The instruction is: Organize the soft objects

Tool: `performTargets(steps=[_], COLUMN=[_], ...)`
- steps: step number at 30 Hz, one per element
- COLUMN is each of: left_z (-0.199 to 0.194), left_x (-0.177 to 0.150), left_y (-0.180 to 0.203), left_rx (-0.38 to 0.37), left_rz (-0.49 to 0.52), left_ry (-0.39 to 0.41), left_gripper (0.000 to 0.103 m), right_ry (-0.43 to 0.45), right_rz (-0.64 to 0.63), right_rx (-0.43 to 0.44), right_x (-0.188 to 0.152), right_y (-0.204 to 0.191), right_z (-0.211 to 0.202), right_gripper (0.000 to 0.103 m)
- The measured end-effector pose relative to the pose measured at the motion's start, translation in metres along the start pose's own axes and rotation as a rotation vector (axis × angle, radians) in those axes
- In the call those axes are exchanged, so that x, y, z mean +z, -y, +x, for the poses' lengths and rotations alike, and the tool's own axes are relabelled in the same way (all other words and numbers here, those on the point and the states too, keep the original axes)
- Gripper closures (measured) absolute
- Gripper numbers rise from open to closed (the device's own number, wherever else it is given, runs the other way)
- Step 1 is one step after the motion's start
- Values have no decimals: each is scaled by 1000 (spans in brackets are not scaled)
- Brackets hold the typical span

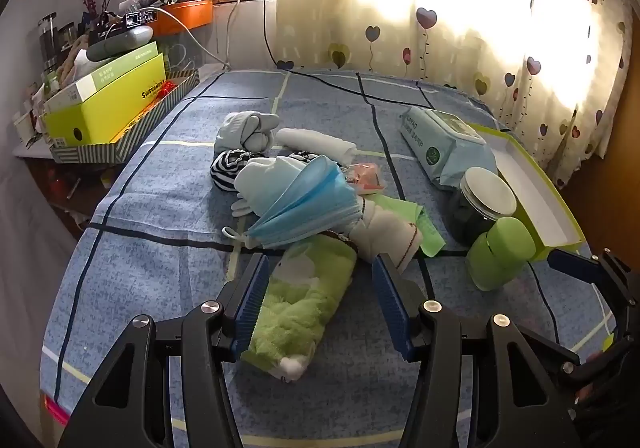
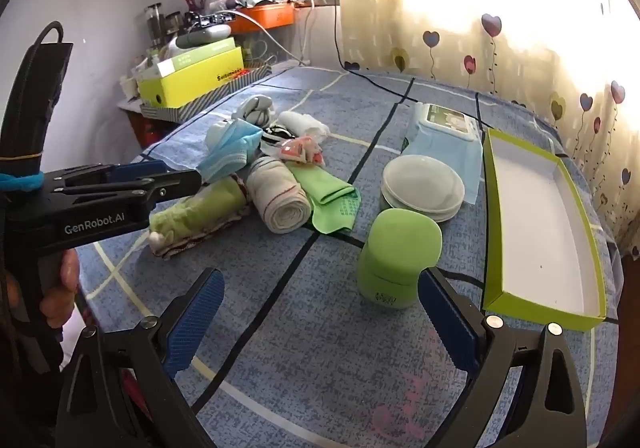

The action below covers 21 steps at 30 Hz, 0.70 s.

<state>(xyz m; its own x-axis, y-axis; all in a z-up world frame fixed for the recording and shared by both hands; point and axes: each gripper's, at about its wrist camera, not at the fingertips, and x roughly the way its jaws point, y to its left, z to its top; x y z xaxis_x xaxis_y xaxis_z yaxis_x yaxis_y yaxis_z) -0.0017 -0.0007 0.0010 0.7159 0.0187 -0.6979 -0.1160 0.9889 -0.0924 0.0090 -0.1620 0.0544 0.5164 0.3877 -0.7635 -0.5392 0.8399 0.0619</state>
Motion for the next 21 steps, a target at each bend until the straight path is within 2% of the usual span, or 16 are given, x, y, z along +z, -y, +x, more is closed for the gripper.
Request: performTargets(steps=[4, 21], left_z=[0, 3], left_x=[-4, -4], left_y=[3, -10], left_rx=[20, 5], left_rz=[5, -32], left_ry=[-6, -40], left_gripper=[48, 48], right_ry=[-10, 0], right_rz=[-15, -36], right_rx=[-23, 2], right_x=[6, 12], right_y=[-8, -16], right_z=[-2, 0], right_gripper=[4, 4])
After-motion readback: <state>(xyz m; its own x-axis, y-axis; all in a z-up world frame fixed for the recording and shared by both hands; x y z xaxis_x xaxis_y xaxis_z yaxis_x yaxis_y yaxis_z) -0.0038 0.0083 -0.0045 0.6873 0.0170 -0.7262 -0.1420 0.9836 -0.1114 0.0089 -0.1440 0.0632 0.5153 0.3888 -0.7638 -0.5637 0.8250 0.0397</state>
